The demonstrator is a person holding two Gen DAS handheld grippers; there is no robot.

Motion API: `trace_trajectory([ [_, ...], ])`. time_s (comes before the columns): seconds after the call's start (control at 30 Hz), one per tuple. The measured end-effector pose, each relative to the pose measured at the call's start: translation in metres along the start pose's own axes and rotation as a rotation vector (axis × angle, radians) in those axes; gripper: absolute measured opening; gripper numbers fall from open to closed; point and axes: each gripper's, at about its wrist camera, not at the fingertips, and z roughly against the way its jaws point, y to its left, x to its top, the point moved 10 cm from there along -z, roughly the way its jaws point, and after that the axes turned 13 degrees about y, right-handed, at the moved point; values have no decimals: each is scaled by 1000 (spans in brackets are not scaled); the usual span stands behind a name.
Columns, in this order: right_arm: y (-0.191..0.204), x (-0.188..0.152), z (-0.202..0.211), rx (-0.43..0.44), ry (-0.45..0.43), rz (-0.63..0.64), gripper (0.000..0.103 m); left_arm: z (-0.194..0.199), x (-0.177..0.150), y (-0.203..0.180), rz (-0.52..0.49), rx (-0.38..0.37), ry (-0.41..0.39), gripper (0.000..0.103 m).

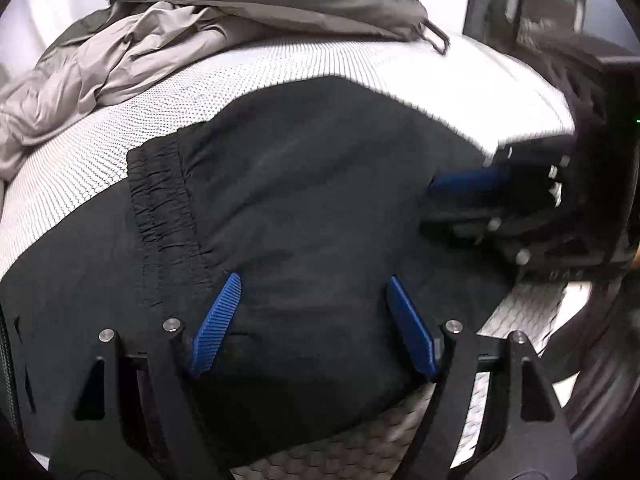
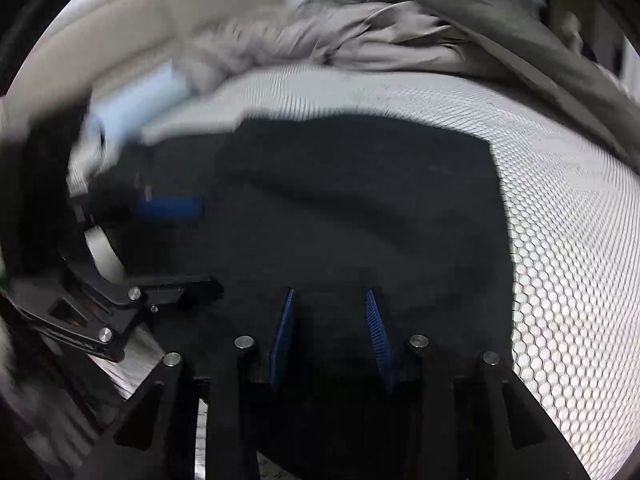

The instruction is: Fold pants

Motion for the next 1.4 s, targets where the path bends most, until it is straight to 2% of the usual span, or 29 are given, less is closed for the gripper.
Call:
trace_trajectory([
  [0.07, -6, -6, 1, -77, -8, 52, 37, 5, -6, 6, 10, -29, -3, 74],
  [0.17, -37, -22, 14, -130, -5, -7, 37, 13, -16, 18, 42, -29, -6, 73],
  [0.23, -49, -28, 22, -89, -14, -63, 37, 24, -12, 21, 59, -12, -27, 73],
  [0.33, -49, -20, 41, -52, -68, -106, 38, 40, 9, 21, 84, -47, -108, 73],
  [0.43, -38, -7, 37, -3, -73, -98, 38, 22, 30, 15, 90, -23, -64, 73],
  [0.5, -20, 10, 20, 17, -43, -70, 38, -2, 33, 17, 89, 6, 4, 67],
  [0.53, -17, 17, 8, 6, -22, -56, 38, -8, 36, 18, 91, 2, 11, 66],
  [0.57, -11, 4, 4, -18, 0, -40, 38, -11, 36, 20, 82, -18, 4, 65],
  [0.63, -13, 7, -10, -70, 29, 20, 38, -6, 30, 24, 59, -30, -6, 61],
  [0.7, -31, -3, -3, -145, 30, 10, 38, 3, 19, 33, 80, -44, -16, 67],
  [0.73, -42, -7, 3, -160, 29, -11, 39, 6, 16, 35, 90, -65, -21, 67],
  [0.83, -61, -16, 19, -117, 3, -85, 39, 20, 18, 44, 111, -32, -39, 67],
  [0.93, -59, -5, 32, -110, -42, -118, 46, 34, 40, 51, 149, -20, -103, 67],
  [1.03, -40, 19, 20, -78, -34, -99, 48, 17, 65, 64, 188, 65, -72, 67],
  [1.1, -32, 33, 4, -87, -6, -79, 48, -7, 68, 77, 218, 100, 4, 65],
  [1.13, -33, 34, -4, -97, 24, -70, 48, -17, 65, 84, 243, 83, 31, 65],
  [1.17, -34, 34, -10, -111, 48, -64, 48, -23, 62, 89, 265, 38, 32, 68],
  [1.23, -47, 29, -16, -172, 75, -69, 50, -22, 57, 98, 288, 1, 29, 70],
  [1.27, -60, 26, -16, -222, 74, -86, 60, -18, 57, 99, 296, -10, 22, 70],
  [1.33, -88, 16, -6, -290, 72, -169, 63, -7, 60, 105, 313, 14, 5, 65],
  [1.37, -95, 13, -2, -268, 63, -201, 63, -3, 63, 107, 320, 19, -13, 65],
  [1.4, -98, 12, 5, -203, 36, -240, 63, 3, 71, 114, 350, 15, -47, 65],
])
